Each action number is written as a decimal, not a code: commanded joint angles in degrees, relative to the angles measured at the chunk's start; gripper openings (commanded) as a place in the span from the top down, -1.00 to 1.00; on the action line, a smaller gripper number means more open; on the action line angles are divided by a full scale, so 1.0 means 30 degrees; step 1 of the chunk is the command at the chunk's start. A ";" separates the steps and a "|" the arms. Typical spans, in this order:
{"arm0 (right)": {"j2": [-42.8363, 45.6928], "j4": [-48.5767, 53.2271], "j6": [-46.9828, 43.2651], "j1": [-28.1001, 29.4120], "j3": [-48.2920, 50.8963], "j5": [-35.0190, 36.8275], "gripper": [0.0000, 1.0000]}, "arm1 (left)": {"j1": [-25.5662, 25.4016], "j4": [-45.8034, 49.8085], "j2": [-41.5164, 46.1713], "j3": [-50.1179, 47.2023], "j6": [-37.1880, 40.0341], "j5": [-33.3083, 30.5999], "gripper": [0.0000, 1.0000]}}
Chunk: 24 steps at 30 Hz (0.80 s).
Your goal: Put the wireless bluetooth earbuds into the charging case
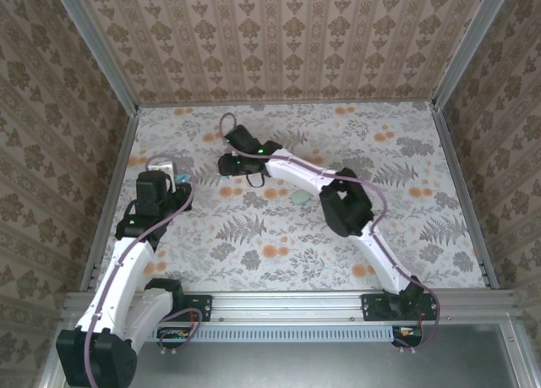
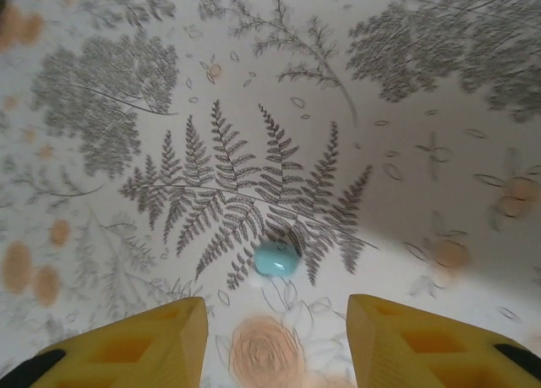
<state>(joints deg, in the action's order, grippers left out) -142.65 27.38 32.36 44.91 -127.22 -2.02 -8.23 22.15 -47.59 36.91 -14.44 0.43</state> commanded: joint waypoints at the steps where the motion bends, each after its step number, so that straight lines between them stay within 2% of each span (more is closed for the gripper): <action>1: -0.2831 0.3976 0.0637 0.0673 -0.4729 0.2026 0.01 | 0.0422 -0.0975 0.0123 -0.0384 0.0829 0.1256 1.00; 3: -0.4480 0.4992 0.0955 0.0920 -0.7329 0.2632 0.00 | 0.0554 -0.1099 0.0108 -0.0437 0.0872 0.1546 1.00; 5: -0.5147 0.5146 0.1157 0.1098 -0.8195 0.3169 0.00 | 0.0661 -0.1150 0.0147 -0.0488 0.0886 0.1656 1.00; 10: -0.5185 0.5005 0.0975 0.1500 -0.7664 0.4623 -0.01 | 0.0872 -0.1240 0.0351 -0.0495 0.1047 0.2022 1.00; 19: -0.5185 0.4851 0.0394 0.1525 -0.6883 0.5069 0.00 | 0.1008 -0.1315 0.0575 -0.0857 0.0920 0.2246 1.00; 24: -0.5272 0.4303 -0.0149 0.1470 -0.6810 0.4805 0.20 | 0.1022 -0.1285 0.0645 -0.0988 0.0857 0.2313 1.00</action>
<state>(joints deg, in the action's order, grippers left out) -157.53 40.10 33.26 49.41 -148.16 11.03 -5.82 19.66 -46.74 34.41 -12.56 6.28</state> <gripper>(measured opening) 0.414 0.315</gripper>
